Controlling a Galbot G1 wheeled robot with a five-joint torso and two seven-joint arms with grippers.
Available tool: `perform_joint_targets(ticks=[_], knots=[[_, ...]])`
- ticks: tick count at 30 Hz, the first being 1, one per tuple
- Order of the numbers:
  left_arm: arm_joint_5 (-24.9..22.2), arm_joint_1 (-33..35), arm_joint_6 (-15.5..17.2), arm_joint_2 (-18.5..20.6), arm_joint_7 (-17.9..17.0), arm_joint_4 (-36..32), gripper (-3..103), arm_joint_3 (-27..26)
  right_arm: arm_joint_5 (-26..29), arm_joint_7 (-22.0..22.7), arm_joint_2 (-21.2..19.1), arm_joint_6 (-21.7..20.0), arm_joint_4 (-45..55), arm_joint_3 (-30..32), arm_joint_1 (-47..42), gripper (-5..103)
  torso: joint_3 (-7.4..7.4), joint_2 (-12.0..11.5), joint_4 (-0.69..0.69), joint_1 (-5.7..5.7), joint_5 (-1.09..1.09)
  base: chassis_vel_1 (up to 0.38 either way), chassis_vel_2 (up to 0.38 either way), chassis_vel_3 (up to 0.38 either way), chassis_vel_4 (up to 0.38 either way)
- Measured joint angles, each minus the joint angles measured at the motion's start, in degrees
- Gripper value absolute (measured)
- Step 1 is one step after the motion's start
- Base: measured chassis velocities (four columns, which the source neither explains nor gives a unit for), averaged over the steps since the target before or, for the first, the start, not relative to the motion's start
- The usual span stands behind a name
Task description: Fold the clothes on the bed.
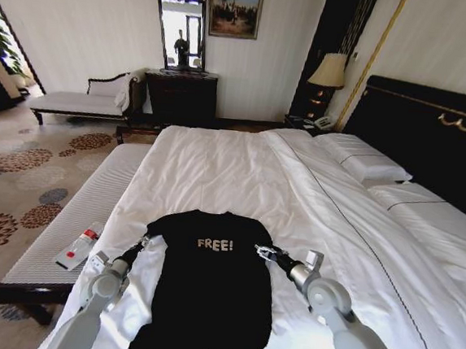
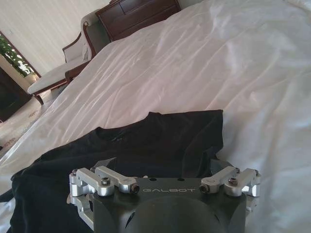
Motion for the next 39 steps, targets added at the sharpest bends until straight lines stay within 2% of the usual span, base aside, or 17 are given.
perform_joint_targets(ticks=[7,16,23,27,29,32,33,37,38,39], knots=[[2.0,2.7,-0.1,0.5,0.8,-1.3,62,-0.7,0.7,0.5,0.4,-0.6,-3.2,-5.9,6.8,100,0.0,0.0,-0.01,0.0,-0.03,0.0,0.0,0.0,0.0],[3.7,4.7,-0.2,0.2,1.0,-4.6,62,-1.2,5.0,3.6,5.9,-2.3,-8.8,-15.4,15.2,100,0.0,0.0,-0.01,0.0,-0.01,0.0,0.0,0.0,0.0],[4.5,5.3,-0.2,0.2,1.0,-5.5,62,-1.2,7.1,3.5,7.6,-2.1,-10.7,-17.7,17.5,100,0.0,0.0,0.0,0.0,-0.02,0.0,0.0,0.0,0.0],[5.7,5.8,-0.2,0.1,0.9,-6.2,62,-0.9,8.7,1.8,7.6,-1.5,-12.0,-18.7,18.5,100,0.0,0.0,-0.01,0.0,-0.02,0.0,0.0,0.0,0.0],[5.8,5.9,-0.2,0.1,0.9,-6.4,62,-0.9,7.2,1.5,7.9,-0.7,-13.3,-19.1,18.8,100,0.0,0.0,-0.01,0.0,-0.02,0.0,0.0,0.0,0.0],[6.0,6.1,-0.2,0.1,0.8,-7.1,63,-1.0,-6.4,1.6,8.6,4.2,-19.1,-21.8,20.0,100,0.0,0.0,0.0,0.0,0.0,0.0,0.0,0.0,0.0],[6.0,6.2,-0.2,0.2,0.8,-7.2,63,-1.1,-8.8,1.7,8.5,4.6,-19.7,-22.3,20.0,100,0.01,0.0,0.0,0.0,0.0,0.0,0.0,0.0,0.0],[6.0,6.3,-0.2,0.3,0.8,-7.4,63,-1.4,-11.1,1.8,8.0,4.8,-18.7,-22.7,19.2,100,0.0,0.0,-0.02,0.01,0.0,0.0,0.0,0.0,0.0],[6.0,6.3,-0.2,0.3,0.8,-7.4,63,-1.4,-11.5,1.9,7.9,5.1,-18.3,-22.9,19.0,103,0.0,0.0,-0.02,0.0,0.0,0.0,0.0,0.0,0.0],[6.0,6.4,-0.2,0.3,0.8,-7.4,63,-1.4,-11.9,1.9,7.8,5.9,-18.1,-23.1,18.8,100,0.0,0.0,-0.01,-0.01,-0.01,0.0,0.0,0.0,0.0]])
